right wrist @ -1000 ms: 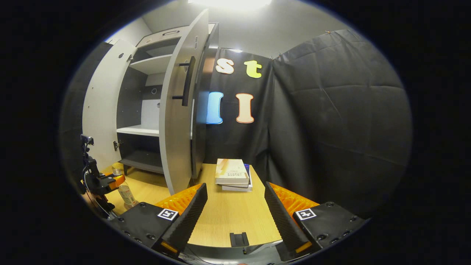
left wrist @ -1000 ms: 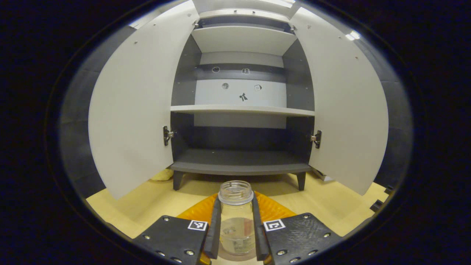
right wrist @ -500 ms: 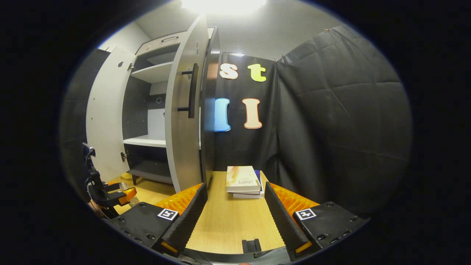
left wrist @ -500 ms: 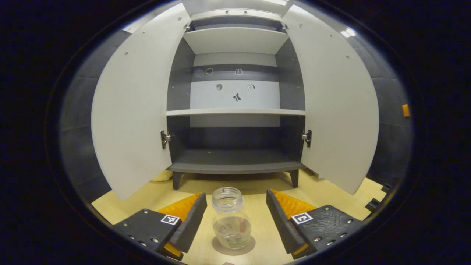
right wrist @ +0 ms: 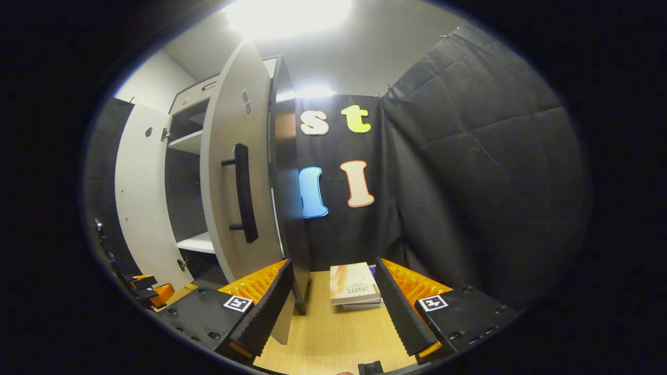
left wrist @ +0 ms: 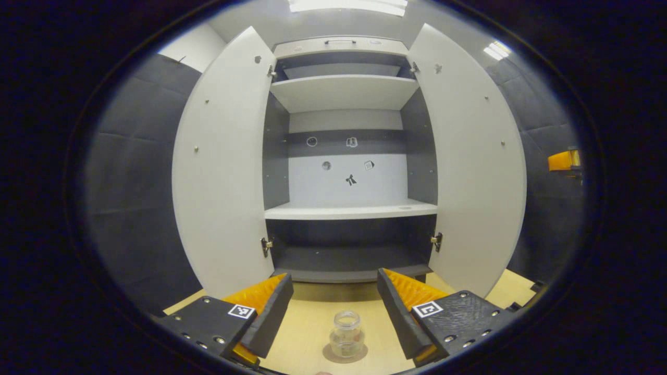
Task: Grasp the bottle in the cabinet with the left hand and place it on the coaster, then close the right door with the right hand and the left door with the left hand.
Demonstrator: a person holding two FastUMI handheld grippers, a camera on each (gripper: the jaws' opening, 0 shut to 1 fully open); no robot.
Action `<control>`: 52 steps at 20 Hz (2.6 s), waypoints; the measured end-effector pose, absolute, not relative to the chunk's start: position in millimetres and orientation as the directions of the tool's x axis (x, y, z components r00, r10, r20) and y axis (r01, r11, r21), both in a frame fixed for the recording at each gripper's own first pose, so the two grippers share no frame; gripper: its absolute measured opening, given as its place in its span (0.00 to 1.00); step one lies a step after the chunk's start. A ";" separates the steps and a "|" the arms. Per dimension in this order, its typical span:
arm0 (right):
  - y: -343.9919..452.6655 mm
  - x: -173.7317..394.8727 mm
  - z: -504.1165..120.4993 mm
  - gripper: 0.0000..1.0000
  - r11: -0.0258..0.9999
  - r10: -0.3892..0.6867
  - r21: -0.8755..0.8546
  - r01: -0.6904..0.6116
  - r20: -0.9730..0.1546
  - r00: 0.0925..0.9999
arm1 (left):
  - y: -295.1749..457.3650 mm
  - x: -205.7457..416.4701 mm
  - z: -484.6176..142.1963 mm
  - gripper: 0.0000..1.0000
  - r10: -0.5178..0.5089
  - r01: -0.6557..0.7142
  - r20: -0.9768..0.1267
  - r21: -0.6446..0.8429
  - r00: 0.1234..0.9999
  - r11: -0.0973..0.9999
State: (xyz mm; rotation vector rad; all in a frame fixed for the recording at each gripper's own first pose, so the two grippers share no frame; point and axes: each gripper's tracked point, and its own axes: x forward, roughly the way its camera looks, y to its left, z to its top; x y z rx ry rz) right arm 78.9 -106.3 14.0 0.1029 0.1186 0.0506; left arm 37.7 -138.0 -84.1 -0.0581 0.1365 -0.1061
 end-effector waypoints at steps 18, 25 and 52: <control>-53.7 116.8 64.0 0.99 0.992 -0.086 0.080 0.093 -0.086 0.993 | 57.0 26.5 -11.4 0.94 0.061 -0.064 -0.075 -0.035 0.995 0.997; -35.5 116.6 71.9 0.96 0.985 -0.168 -0.043 0.166 -0.057 0.984 | 132.5 31.7 -13.9 0.93 0.121 -0.123 -0.062 -0.037 0.991 0.992; 130.0 134.9 62.8 0.92 0.995 0.071 0.071 -0.068 -0.033 0.997 | 212.4 44.7 -35.3 0.93 0.138 -0.143 -0.068 -0.071 0.988 0.987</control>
